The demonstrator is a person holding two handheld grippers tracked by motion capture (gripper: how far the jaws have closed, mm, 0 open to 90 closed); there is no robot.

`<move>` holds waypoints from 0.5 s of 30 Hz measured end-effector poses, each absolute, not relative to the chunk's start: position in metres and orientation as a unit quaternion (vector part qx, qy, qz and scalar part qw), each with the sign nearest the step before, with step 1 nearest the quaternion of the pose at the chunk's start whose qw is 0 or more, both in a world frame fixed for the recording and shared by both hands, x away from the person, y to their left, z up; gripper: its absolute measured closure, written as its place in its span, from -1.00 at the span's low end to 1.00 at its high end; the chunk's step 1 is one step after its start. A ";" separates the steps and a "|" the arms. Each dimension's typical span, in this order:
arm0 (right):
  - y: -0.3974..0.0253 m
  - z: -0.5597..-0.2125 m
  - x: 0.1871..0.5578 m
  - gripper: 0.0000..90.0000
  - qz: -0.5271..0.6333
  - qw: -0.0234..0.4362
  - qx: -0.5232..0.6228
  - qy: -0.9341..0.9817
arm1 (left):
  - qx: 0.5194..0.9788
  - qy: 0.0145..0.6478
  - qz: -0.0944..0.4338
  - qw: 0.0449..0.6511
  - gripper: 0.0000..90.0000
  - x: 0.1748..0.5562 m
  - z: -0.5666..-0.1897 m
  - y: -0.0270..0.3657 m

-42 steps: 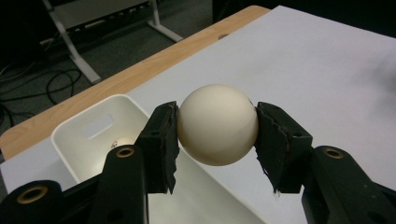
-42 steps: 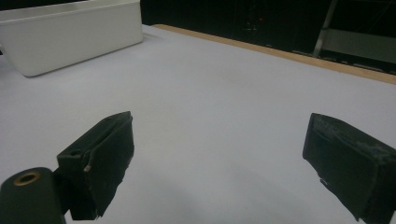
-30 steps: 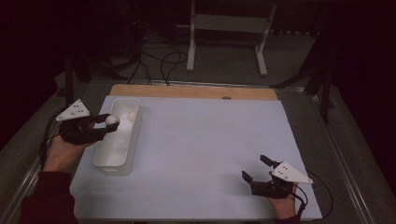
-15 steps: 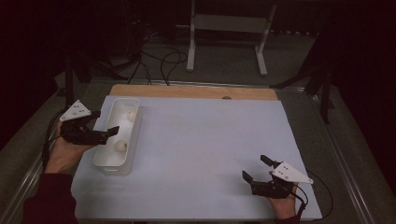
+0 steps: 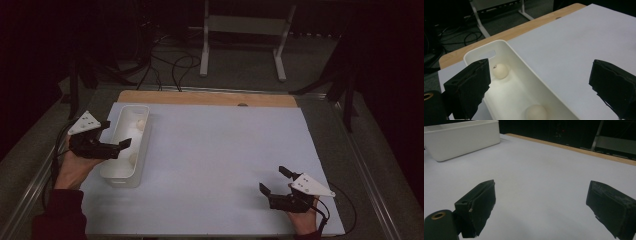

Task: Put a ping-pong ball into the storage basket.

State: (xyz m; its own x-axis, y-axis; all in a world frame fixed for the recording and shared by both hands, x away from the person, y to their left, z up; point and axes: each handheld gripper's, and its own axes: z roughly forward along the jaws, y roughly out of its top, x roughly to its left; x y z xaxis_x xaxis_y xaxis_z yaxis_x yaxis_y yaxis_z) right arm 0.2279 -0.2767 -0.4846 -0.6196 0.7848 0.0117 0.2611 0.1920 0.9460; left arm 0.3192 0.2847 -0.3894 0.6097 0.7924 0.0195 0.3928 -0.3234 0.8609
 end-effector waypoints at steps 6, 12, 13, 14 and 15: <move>-0.277 -0.484 0.228 -0.81 0.525 0.250 0.358 0.731 | 0.777 0.378 0.227 0.449 -0.91 0.316 -0.395 0.279; -0.277 -0.484 0.228 -0.81 0.525 0.250 0.358 0.731 | 0.778 0.375 0.224 0.452 -0.91 0.314 -0.400 0.273; -0.277 -0.484 0.228 -0.81 0.525 0.250 0.358 0.730 | 0.778 0.375 0.223 0.452 -0.91 0.313 -0.402 0.272; -0.277 -0.484 0.228 -0.81 0.525 0.250 0.359 0.730 | 0.777 0.374 0.222 0.454 -0.91 0.313 -0.402 0.271; -0.277 -0.484 0.228 -0.81 0.525 0.250 0.359 0.730 | 0.778 0.373 0.221 0.455 -0.91 0.312 -0.403 0.270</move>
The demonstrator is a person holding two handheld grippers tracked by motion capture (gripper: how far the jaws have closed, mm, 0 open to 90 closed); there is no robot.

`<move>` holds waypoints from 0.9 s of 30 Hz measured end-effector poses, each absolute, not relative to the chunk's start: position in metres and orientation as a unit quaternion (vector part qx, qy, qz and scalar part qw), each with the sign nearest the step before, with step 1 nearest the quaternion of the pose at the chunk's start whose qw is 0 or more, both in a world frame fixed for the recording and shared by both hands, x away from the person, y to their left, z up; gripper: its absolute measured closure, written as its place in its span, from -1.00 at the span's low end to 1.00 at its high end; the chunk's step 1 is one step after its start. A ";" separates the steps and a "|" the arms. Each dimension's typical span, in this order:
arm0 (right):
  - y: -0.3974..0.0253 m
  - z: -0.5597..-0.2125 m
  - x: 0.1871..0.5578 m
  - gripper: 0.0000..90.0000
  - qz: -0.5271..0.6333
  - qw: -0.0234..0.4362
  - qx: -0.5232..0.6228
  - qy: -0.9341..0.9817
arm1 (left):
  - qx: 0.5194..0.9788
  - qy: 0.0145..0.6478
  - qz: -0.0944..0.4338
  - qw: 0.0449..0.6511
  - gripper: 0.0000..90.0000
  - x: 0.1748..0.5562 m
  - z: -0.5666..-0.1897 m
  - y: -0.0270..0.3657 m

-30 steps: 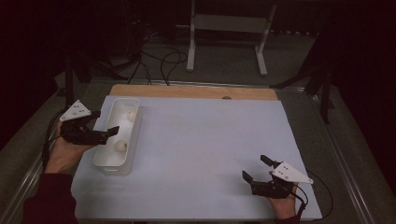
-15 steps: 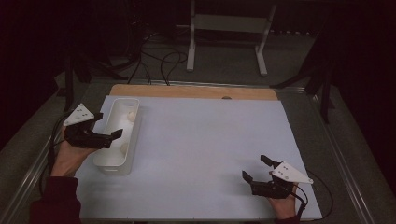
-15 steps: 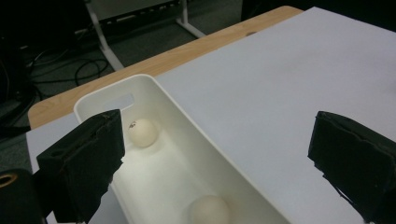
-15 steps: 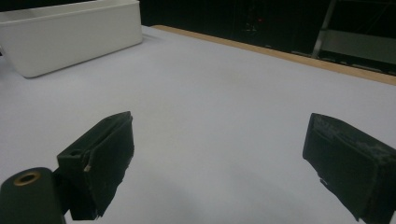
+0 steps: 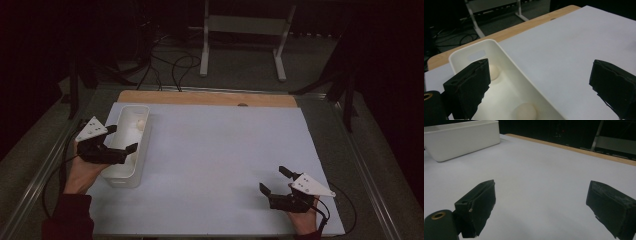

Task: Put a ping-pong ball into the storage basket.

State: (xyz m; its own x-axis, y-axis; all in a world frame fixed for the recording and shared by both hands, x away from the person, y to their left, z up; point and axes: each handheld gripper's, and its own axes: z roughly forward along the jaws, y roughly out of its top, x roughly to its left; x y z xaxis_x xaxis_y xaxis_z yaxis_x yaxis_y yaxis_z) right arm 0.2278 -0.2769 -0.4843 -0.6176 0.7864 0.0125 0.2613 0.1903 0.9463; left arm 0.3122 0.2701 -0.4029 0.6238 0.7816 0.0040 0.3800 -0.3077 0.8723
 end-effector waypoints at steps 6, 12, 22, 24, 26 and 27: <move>-0.277 -0.484 0.228 -0.81 0.525 0.249 0.358 0.731 | 0.777 0.372 0.219 0.458 -0.91 0.309 -0.407 0.262; -0.277 -0.484 0.228 -0.81 0.526 0.249 0.357 0.731 | 0.780 0.368 0.216 0.458 -0.91 0.307 -0.412 0.253; -0.277 -0.484 0.228 -0.81 0.526 0.249 0.358 0.730 | 0.779 0.366 0.220 0.459 -0.92 0.295 -0.422 0.239; -0.277 -0.484 0.228 -0.81 0.526 0.249 0.357 0.730 | 0.780 0.366 0.220 0.458 -0.92 0.293 -0.424 0.237; -0.276 -0.484 0.228 -0.81 0.526 0.249 0.357 0.731 | 0.779 0.365 0.217 0.461 -0.92 0.291 -0.426 0.236; -0.276 -0.484 0.228 -0.81 0.526 0.249 0.357 0.731 | 0.778 0.365 0.215 0.463 -0.92 0.289 -0.428 0.235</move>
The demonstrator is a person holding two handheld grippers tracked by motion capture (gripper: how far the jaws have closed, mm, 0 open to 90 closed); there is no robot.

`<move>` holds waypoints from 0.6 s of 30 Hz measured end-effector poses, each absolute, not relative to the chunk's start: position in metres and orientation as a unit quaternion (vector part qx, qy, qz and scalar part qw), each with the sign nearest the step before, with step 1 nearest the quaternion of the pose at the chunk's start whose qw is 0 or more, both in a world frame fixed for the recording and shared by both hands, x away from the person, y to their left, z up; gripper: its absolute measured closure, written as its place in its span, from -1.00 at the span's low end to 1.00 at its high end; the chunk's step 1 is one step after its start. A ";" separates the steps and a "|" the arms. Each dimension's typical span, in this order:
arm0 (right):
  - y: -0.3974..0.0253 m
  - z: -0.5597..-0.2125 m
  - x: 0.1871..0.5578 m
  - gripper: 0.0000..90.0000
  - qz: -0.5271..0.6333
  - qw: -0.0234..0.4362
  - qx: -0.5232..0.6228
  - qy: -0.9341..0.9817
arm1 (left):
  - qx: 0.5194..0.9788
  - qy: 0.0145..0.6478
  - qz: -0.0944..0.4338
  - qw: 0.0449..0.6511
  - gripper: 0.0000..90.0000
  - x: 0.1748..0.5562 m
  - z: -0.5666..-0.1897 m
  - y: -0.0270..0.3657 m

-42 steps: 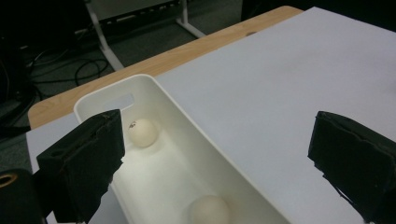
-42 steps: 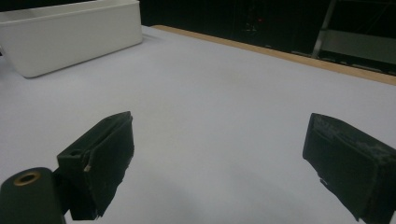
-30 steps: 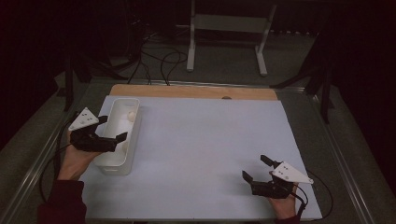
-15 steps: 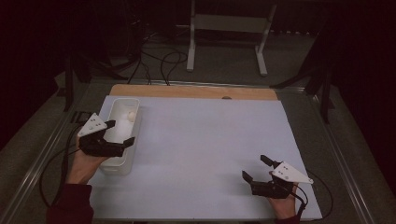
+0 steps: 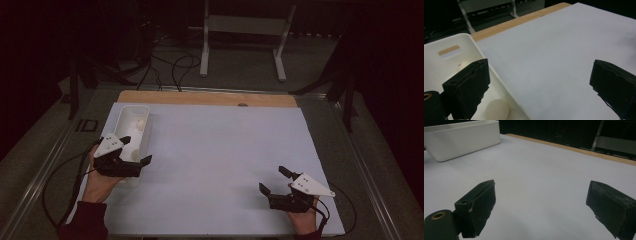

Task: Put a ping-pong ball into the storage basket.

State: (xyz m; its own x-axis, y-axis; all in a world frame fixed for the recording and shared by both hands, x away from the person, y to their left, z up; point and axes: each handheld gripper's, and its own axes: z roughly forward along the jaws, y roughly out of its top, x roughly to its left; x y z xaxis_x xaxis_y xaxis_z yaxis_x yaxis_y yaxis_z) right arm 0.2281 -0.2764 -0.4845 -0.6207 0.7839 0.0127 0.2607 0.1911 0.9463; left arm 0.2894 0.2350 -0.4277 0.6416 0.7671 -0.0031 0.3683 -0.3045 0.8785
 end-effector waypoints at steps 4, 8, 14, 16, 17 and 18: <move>-0.276 -0.485 0.229 -0.81 0.526 0.248 0.359 0.730 | 0.780 0.364 0.209 0.465 -0.96 0.285 -0.434 0.233; -0.276 -0.485 0.230 -0.81 0.527 0.248 0.359 0.730 | 0.776 0.364 0.208 0.471 -0.97 0.280 -0.437 0.233; -0.275 -0.484 0.231 -0.81 0.525 0.249 0.357 0.731 | 0.772 0.363 0.206 0.479 -1.00 0.272 -0.443 0.234; -0.275 -0.483 0.232 -0.81 0.527 0.251 0.355 0.731 | 0.771 0.363 0.209 0.480 -1.00 0.270 -0.445 0.234; -0.275 -0.483 0.233 -0.81 0.527 0.251 0.355 0.730 | 0.769 0.363 0.210 0.482 -1.00 0.269 -0.446 0.234; -0.275 -0.483 0.234 -0.81 0.526 0.251 0.356 0.731 | 0.768 0.362 0.211 0.483 -1.00 0.268 -0.446 0.234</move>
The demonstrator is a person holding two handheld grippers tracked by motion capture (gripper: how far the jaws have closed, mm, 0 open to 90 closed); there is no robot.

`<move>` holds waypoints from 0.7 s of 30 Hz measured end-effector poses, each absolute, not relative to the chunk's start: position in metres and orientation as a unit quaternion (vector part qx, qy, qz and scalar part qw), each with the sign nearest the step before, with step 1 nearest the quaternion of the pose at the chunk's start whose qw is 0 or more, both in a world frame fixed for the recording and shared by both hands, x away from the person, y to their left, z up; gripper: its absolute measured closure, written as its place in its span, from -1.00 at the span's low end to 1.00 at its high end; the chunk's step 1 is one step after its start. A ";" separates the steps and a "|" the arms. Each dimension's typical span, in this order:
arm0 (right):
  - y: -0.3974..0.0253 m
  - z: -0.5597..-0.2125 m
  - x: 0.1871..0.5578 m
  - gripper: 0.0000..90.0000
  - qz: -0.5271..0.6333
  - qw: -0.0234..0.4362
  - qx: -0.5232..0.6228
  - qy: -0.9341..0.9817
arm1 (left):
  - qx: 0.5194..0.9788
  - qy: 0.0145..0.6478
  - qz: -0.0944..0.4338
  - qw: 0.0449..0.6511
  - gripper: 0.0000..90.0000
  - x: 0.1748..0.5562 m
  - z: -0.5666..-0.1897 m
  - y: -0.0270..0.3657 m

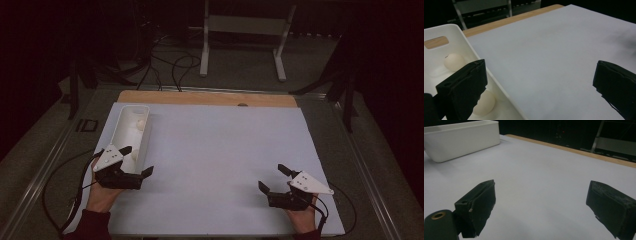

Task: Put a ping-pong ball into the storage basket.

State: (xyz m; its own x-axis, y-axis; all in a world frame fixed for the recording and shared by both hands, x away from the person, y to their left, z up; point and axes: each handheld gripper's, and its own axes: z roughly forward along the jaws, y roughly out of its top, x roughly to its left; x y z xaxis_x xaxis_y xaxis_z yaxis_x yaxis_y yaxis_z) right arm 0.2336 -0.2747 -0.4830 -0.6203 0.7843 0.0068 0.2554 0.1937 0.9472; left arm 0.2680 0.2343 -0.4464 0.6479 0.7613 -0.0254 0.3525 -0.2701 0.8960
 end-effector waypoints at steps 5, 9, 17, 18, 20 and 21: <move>-0.275 -0.480 0.235 -0.81 0.530 0.254 0.353 0.728 | 0.766 0.359 0.216 0.487 -1.00 0.264 -0.452 0.232; -0.275 -0.479 0.236 -0.81 0.529 0.256 0.354 0.727 | 0.763 0.361 0.215 0.491 -1.00 0.261 -0.458 0.233; -0.275 -0.477 0.236 -0.81 0.532 0.259 0.352 0.726 | 0.760 0.358 0.213 0.498 -1.00 0.257 -0.462 0.235; -0.275 -0.477 0.236 -0.81 0.533 0.258 0.350 0.726 | 0.760 0.359 0.212 0.499 -1.00 0.256 -0.463 0.236; -0.275 -0.476 0.236 -0.81 0.533 0.258 0.350 0.726 | 0.759 0.360 0.214 0.499 -1.00 0.255 -0.463 0.237; -0.276 -0.476 0.236 -0.81 0.533 0.259 0.350 0.726 | 0.758 0.360 0.213 0.501 -1.00 0.254 -0.463 0.238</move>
State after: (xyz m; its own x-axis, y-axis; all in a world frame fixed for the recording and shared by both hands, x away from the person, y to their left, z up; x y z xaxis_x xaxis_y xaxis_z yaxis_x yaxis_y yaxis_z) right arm 0.2355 -0.2761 -0.4761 -0.6210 0.7838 -0.0026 0.2324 0.1873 0.9544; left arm 0.2541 0.2379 -0.4630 0.6500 0.7589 -0.0385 0.3332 -0.2391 0.9121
